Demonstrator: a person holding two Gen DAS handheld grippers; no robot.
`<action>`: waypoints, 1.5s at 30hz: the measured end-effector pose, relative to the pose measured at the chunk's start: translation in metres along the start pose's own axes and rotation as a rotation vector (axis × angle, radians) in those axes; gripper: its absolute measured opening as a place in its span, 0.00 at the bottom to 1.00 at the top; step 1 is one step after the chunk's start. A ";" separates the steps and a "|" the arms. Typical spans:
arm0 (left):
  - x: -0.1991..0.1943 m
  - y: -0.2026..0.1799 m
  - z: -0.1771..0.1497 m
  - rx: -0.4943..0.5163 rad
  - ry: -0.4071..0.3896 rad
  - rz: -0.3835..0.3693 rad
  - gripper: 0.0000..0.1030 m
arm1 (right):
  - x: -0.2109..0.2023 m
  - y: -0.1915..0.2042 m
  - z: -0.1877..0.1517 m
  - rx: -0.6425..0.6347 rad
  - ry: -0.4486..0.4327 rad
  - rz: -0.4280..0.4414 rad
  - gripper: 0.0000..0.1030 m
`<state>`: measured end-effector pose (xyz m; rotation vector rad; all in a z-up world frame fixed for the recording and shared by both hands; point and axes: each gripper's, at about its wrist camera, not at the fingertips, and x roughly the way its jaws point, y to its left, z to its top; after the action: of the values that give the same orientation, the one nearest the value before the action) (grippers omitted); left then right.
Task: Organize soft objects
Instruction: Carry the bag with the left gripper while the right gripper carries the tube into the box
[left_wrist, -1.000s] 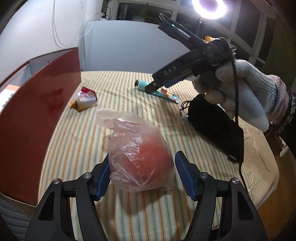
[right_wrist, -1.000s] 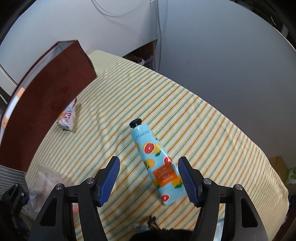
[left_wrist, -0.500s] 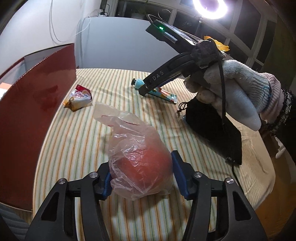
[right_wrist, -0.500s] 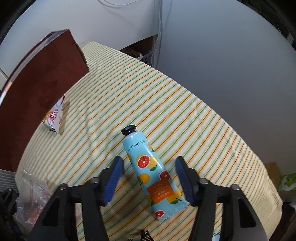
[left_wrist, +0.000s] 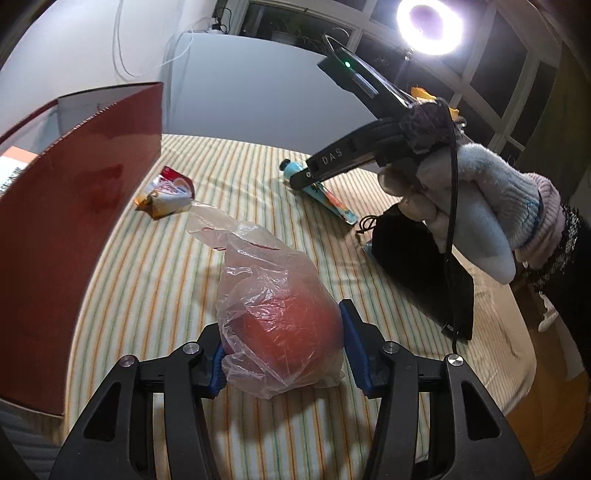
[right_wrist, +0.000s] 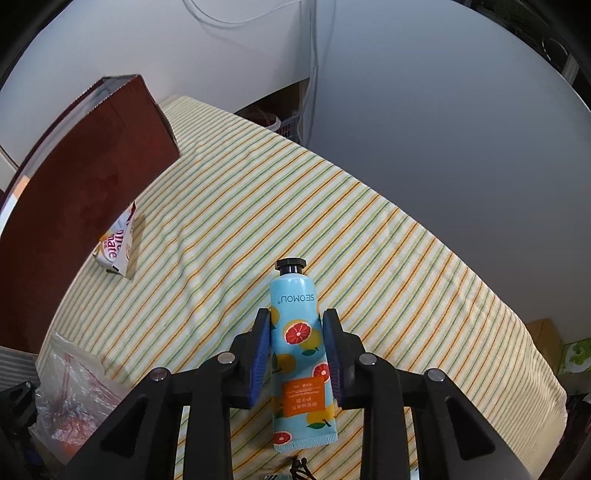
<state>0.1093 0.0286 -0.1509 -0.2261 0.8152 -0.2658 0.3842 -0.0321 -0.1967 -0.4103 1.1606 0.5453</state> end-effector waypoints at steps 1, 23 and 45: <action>-0.002 0.001 0.000 -0.004 -0.004 -0.001 0.50 | -0.006 -0.002 -0.006 0.005 -0.003 -0.001 0.24; -0.060 0.012 0.021 0.017 -0.137 0.030 0.50 | -0.103 -0.012 -0.022 0.090 -0.181 0.086 0.24; -0.126 0.111 0.113 0.070 -0.251 0.329 0.50 | -0.149 0.092 0.082 0.000 -0.303 0.193 0.24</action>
<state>0.1261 0.1844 -0.0228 -0.0552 0.5817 0.0441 0.3456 0.0595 -0.0307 -0.2065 0.9122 0.7482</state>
